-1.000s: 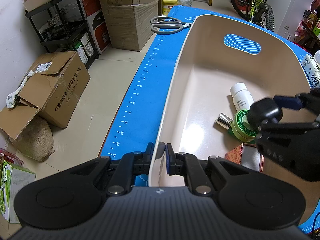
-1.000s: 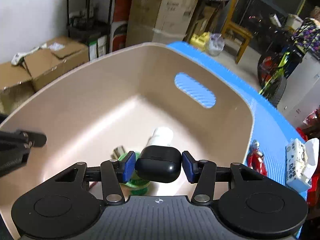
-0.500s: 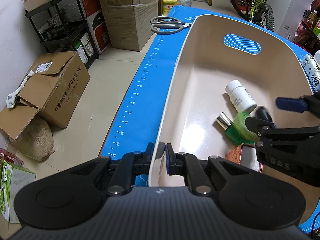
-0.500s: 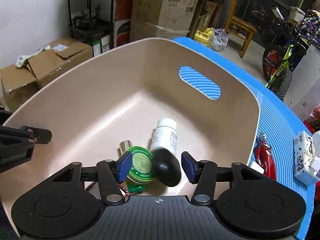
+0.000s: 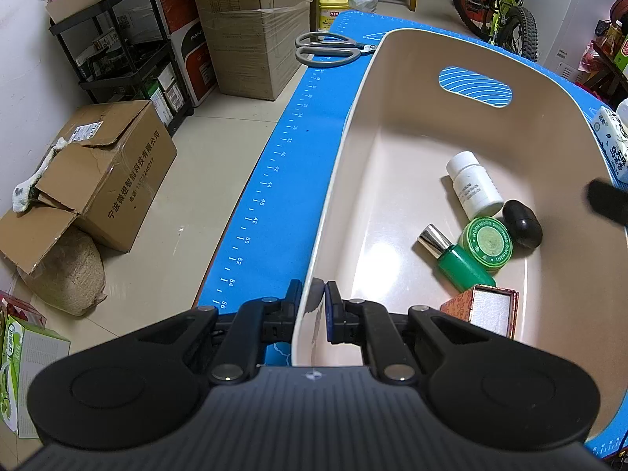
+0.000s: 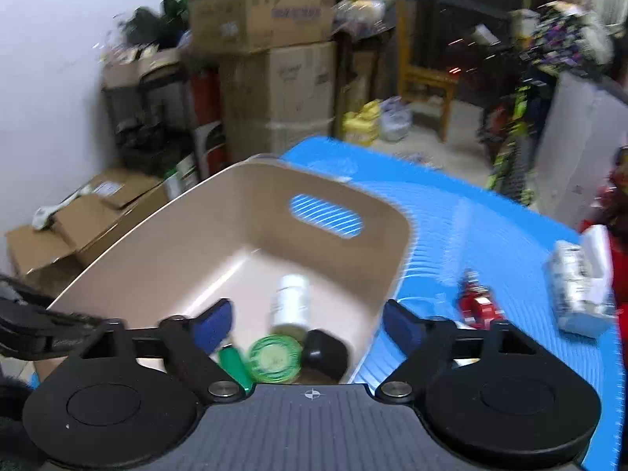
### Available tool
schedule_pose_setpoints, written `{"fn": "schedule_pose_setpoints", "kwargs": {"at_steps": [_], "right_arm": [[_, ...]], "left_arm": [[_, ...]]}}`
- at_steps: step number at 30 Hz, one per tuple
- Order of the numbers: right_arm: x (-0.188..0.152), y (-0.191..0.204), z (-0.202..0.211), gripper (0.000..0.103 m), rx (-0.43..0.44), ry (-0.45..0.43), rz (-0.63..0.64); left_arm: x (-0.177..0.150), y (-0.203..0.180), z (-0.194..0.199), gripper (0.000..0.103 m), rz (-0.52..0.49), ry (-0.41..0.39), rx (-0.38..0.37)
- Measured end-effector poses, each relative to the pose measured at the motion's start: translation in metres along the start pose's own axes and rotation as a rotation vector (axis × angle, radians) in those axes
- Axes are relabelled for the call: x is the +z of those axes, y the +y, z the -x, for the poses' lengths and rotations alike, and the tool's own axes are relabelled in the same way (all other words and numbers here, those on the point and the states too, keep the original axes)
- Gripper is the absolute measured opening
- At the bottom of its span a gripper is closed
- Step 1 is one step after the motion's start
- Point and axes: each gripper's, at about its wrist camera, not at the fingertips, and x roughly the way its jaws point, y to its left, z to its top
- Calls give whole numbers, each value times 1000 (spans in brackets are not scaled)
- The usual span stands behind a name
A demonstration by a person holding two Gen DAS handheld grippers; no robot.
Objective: Organize rigid objects
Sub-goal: 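Carry the black earbud case into the basket with the right gripper and release, then grasp the yellow-and-red plastic tool with the right gripper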
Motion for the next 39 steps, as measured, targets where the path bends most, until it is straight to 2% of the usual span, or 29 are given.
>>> {"fn": "schedule_pose_setpoints", "kwargs": {"at_steps": [5,9,17,22,26,33,39], "right_arm": [[-3,-33,17,92,-44,-31,-62],[-11,-63,14,93,-105,-13,-114],[-60,-105,-10,93,-186,61,-201],[-91,-114,-27,93,-201,111,-235],[-107,-120,-33,91,-194,114,-273],[-121,-122,-42,86,-173,92,-357],[-127,-114,-50,81,-190,99,-349]], "left_arm": [[0,0,0,14,1,0,0],[0,0,0,14,1,0,-1],[0,0,0,14,0,0,0],[0,0,0,14,1,0,0],[0,0,0,14,0,0,0],[0,0,0,14,0,0,0],[0,0,0,14,0,0,0]]}}
